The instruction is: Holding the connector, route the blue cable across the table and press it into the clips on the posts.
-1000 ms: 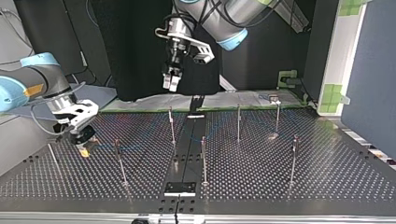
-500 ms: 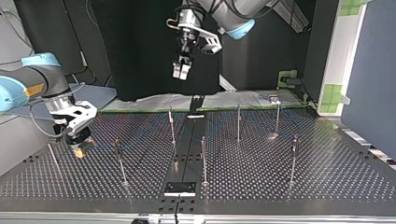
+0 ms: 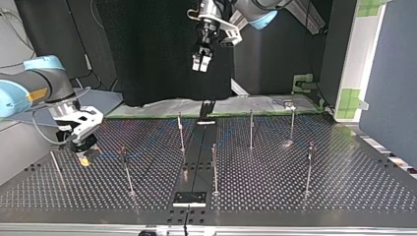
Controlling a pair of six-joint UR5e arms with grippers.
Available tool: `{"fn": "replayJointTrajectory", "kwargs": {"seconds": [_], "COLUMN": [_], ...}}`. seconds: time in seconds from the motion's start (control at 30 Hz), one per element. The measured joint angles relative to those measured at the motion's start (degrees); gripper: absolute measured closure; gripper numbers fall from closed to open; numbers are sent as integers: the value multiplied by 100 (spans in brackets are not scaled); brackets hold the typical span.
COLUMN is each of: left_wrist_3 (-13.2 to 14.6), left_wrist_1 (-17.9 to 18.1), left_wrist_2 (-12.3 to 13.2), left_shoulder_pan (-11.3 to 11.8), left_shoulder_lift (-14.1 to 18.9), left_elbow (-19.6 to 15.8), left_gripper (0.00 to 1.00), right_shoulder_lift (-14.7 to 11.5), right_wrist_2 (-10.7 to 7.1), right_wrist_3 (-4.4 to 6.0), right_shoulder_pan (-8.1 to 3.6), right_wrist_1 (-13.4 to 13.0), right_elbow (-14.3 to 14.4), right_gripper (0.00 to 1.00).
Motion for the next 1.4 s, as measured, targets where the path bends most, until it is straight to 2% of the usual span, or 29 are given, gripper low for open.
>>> {"fn": "replayJointTrajectory", "kwargs": {"seconds": [0.13, 0.3, 1.4], "left_wrist_3": [0, 0, 0], "left_wrist_1": [223, 307, 317], "left_wrist_2": [0, 0, 0], "left_shoulder_pan": [0, 0, 0], "left_shoulder_lift": [0, 0, 0], "left_elbow": [-254, -448, -478], "left_gripper": [0, 0, 0], "right_shoulder_lift": [0, 0, 0], "right_wrist_2": [-3, 3, 4], "right_wrist_3": [-5, -11, -13], "right_shoulder_pan": [24, 31, 32], "right_wrist_1": [4, 5, 5], "right_elbow": [0, 2, 4], "right_gripper": [100, 100, 100]}}
